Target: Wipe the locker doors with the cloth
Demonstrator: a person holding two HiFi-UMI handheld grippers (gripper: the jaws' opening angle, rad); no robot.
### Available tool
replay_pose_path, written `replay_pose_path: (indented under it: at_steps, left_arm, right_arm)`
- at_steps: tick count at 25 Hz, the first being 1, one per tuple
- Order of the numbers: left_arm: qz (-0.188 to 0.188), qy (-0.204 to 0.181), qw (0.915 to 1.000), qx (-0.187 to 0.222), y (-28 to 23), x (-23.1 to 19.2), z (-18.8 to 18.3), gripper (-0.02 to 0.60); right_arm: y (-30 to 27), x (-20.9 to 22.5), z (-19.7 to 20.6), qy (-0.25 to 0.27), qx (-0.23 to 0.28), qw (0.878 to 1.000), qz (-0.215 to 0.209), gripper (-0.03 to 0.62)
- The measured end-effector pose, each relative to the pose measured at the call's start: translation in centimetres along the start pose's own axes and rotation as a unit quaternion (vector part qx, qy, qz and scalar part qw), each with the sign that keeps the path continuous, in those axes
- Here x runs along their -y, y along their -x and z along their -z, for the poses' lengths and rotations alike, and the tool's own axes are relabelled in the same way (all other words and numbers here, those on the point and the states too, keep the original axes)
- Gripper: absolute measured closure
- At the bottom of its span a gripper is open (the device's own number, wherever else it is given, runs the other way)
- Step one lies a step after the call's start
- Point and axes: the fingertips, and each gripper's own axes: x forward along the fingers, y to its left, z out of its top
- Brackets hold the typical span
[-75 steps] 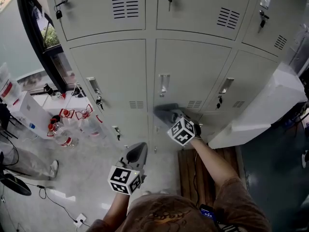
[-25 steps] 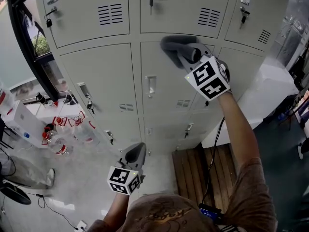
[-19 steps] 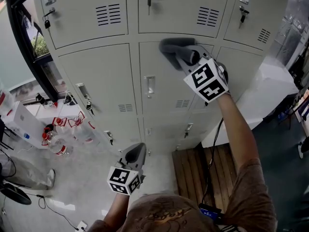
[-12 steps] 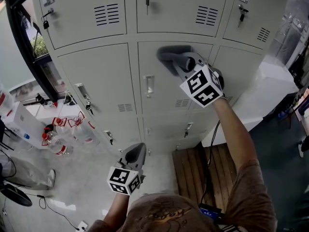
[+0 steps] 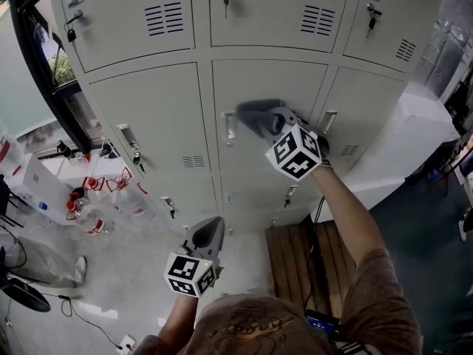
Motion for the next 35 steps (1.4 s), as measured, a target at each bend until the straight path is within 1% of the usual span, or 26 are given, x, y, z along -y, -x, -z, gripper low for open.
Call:
replay_pose_path:
  at_steps: [8, 19, 30, 35]
  left_arm:
    - [-0.006, 0.0, 1.0, -0.002, 0.4, -0.1, 0.2, 0.58]
    - [-0.025, 0.002, 0.9997, -0.004, 1.5, -1.1, 0.4, 0.58]
    - [-0.037, 0.004, 0.9993, -0.005, 2.2, -1.5, 0.5, 0.58]
    - [-0.035, 0.005, 0.9993, -0.007, 2.4, -1.3, 0.7, 0.58]
  right_arm:
    - [-2.2, -4.7, 3.6, -0.009, -0.029, 0.999, -0.031, 0.562]
    - [-5.4, -11.8, 9.4, -0.031, -0.08, 0.993, -0.076, 0.562]
    - [-7.0, -15.5, 12.9, -0.04, -0.122, 0.986, -0.102, 0.562]
    - [-6.3, -16.7, 13.8, -0.041, -0.134, 0.984, -0.112, 0.562]
